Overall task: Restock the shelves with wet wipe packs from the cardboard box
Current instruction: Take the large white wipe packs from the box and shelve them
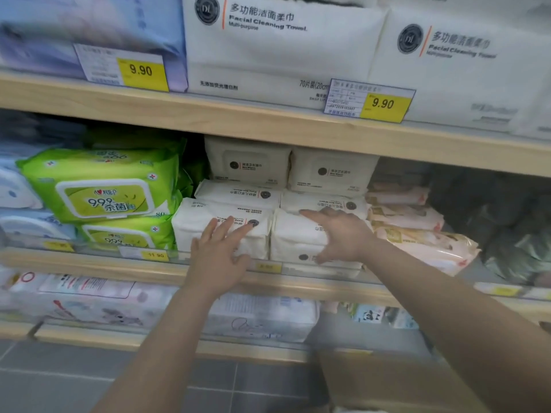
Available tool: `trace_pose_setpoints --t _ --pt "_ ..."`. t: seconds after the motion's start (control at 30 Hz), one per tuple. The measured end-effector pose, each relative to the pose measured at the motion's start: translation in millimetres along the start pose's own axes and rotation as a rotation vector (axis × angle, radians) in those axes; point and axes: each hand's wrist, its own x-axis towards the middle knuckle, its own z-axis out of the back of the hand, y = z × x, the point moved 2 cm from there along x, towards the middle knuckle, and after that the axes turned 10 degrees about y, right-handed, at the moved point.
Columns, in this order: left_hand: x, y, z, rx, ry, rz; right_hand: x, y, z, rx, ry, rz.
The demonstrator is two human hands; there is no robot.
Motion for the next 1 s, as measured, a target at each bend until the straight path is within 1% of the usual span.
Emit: trace_pose_setpoints --t 0.13,0.2,0.27,0.37,0.5,0.67,0.77,0.83,0.9,0.93,1.0 --pt "13 14 6 -0.004 -0.030 0.055 2 -9 -4 0.008 -0.001 0.015" --pt "17 16 0 0.039 -0.063 0.069 -1 -9 -8 0.026 -0.035 0.016" --pt "22 11 -5 0.076 -0.091 0.045 -4 -11 -11 0.044 -0.075 0.038" --pt "23 3 -11 0.116 -0.069 0.020 -12 -14 -15 0.050 -0.096 0.070" --pt "23 -3 -14 0.164 -0.066 -0.003 -17 -15 -22 0.075 -0.090 0.028" --pt "25 -3 -17 0.159 -0.091 -0.006 -11 -12 -29 -0.002 -0.131 -0.006" --pt "25 -3 -14 0.153 -0.056 0.035 -6 -11 -24 -0.049 -0.055 -0.020" --pt "24 -9 -6 0.141 0.047 0.085 -5 -8 -16 -0.037 0.061 -0.009" --pt "17 -32 0 0.045 0.129 0.070 -13 -8 0 0.109 0.157 0.016" --pt "10 -48 1 -0.017 0.135 0.034 -22 -9 10 0.245 0.154 0.037" --pt "-8 -81 0 -0.121 0.122 -0.035 -51 -11 30 0.494 0.055 0.074"
